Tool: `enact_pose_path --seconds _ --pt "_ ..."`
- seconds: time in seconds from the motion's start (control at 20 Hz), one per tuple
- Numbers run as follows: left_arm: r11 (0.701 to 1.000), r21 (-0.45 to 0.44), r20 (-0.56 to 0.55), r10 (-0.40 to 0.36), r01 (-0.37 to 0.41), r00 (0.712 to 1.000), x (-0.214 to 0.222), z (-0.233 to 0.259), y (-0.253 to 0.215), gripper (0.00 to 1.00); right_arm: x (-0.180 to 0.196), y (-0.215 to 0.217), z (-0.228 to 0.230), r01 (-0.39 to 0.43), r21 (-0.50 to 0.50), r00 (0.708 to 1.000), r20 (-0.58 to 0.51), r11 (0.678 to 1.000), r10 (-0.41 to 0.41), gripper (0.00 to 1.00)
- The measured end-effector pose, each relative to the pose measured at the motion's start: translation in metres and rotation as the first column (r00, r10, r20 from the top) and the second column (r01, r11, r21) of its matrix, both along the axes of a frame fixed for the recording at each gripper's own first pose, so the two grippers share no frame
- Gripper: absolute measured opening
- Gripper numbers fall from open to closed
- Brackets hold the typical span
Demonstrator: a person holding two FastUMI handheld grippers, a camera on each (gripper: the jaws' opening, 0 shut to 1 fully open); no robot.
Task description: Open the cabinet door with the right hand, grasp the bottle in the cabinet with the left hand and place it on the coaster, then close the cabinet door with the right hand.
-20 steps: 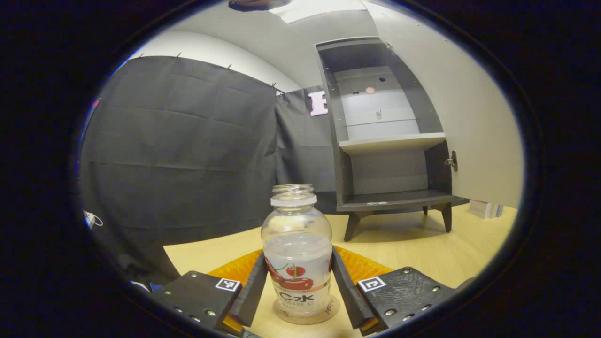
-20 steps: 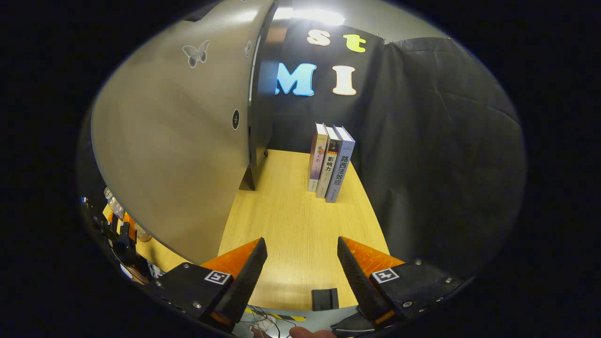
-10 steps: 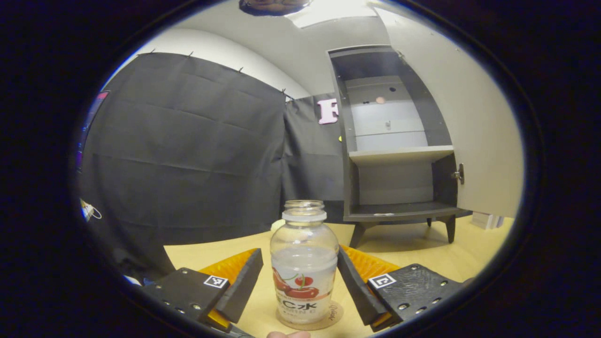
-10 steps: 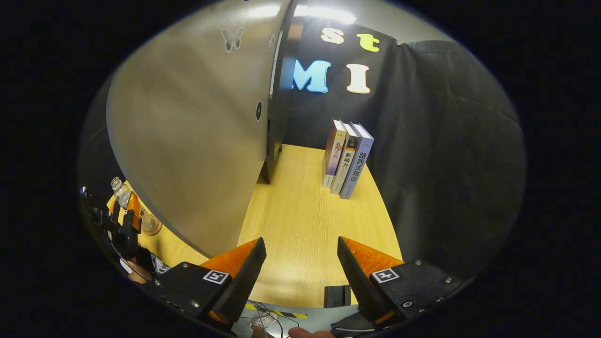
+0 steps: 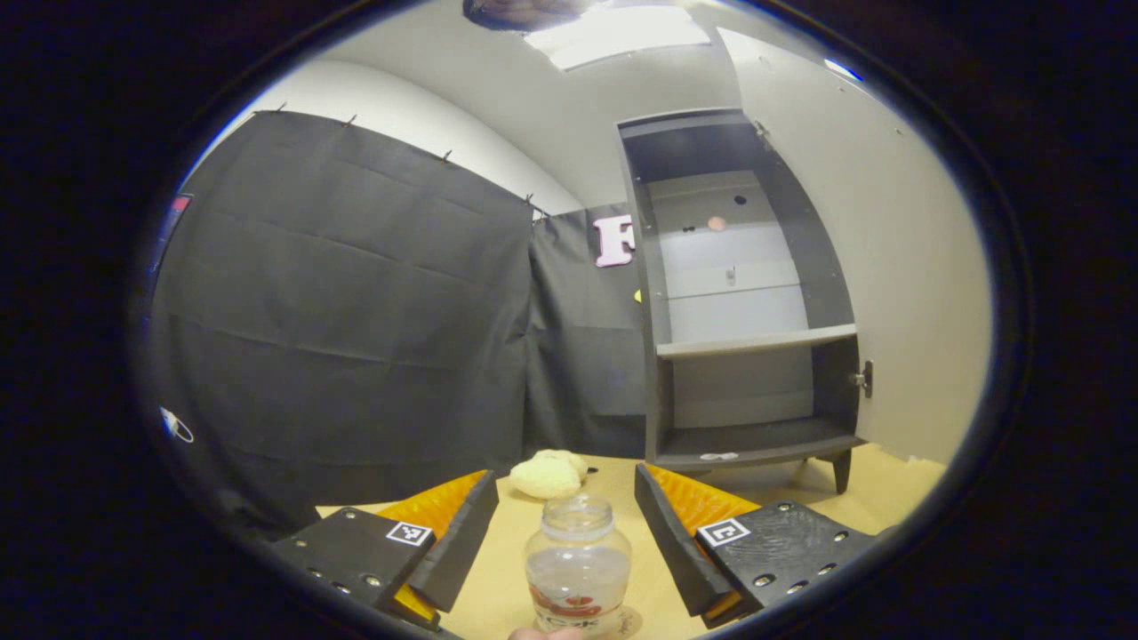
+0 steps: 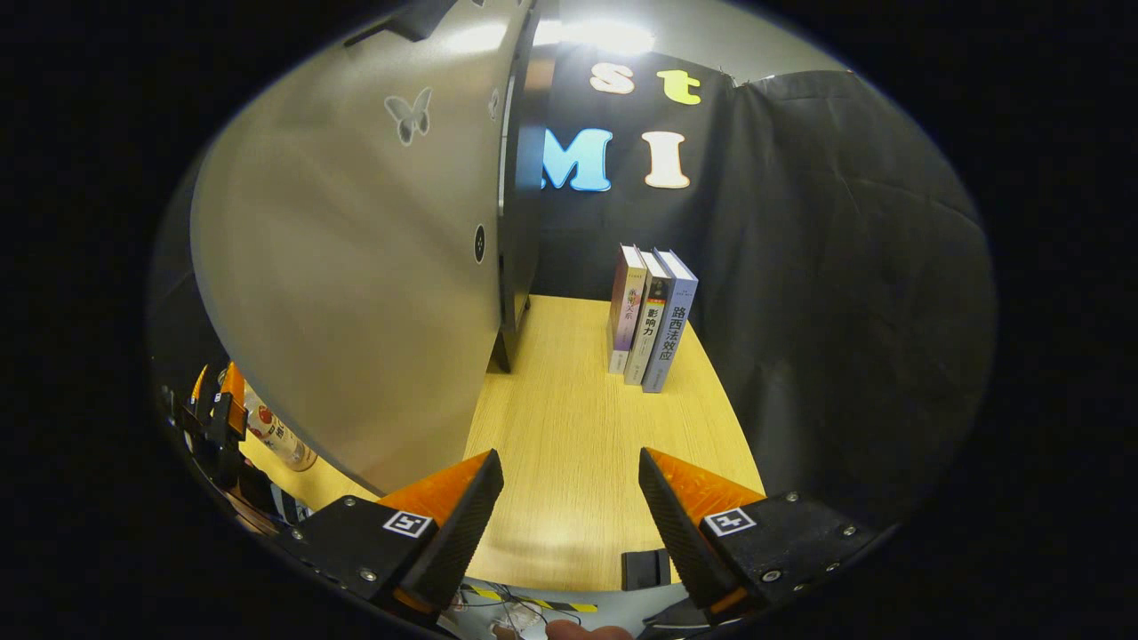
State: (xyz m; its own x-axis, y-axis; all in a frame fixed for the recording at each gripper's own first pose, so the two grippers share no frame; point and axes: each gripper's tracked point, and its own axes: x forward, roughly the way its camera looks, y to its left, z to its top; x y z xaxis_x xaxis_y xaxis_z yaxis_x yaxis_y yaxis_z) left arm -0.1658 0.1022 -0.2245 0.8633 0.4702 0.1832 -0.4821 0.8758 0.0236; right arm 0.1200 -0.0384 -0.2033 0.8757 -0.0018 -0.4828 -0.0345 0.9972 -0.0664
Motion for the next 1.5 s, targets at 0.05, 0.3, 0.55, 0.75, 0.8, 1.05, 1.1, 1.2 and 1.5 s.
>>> enact_pose_path --seconds 0.05,0.3,0.55,0.75,0.8,1.05,1.1,1.2,1.5 --pt "1.000 0.003 0.007 0.000 0.000 1.000 0.002 0.013 0.000 0.89 -0.001 -0.001 0.002 0.005 0.012 1.000 0.003 1.000 -0.005 0.95" --pt "0.999 0.001 0.032 -0.035 0.035 0.999 0.013 0.086 -0.010 0.95 0.005 -0.006 0.030 0.044 0.116 0.996 0.066 0.992 -0.052 0.95" --pt "0.995 -0.026 -0.011 -0.097 0.097 0.995 0.028 0.163 -0.039 0.90 0.013 -0.020 0.080 0.070 0.177 0.979 0.177 0.982 -0.102 0.95" --pt "0.979 -0.046 -0.058 -0.200 0.197 0.978 0.030 0.220 -0.080 0.89 0.027 -0.035 0.143 0.060 0.168 0.936 0.332 0.984 -0.114 0.95" --pt "0.974 -0.046 -0.082 -0.227 0.224 0.970 0.032 0.228 -0.092 0.89 0.028 -0.038 0.160 0.061 0.168 0.923 0.366 0.984 -0.120 0.95" --pt "0.950 -0.015 -0.181 -0.311 0.313 0.933 0.034 0.259 -0.138 0.89 0.029 -0.031 0.224 0.000 0.257 0.872 0.473 0.966 -0.126 0.95" --pt "0.946 -0.007 -0.184 -0.321 0.325 0.929 0.033 0.265 -0.143 0.89 0.028 -0.026 0.230 -0.020 0.271 0.870 0.479 0.962 -0.117 0.94" --pt "0.939 0.007 -0.173 -0.338 0.345 0.925 0.027 0.273 -0.145 0.94 0.028 -0.014 0.237 -0.048 0.282 0.868 0.487 0.958 -0.100 0.93" --pt "0.880 -0.039 -0.180 -0.471 0.473 0.863 0.039 0.262 -0.133 0.89 0.016 -0.002 0.246 0.036 0.215 0.840 0.523 0.976 -0.146 0.88"
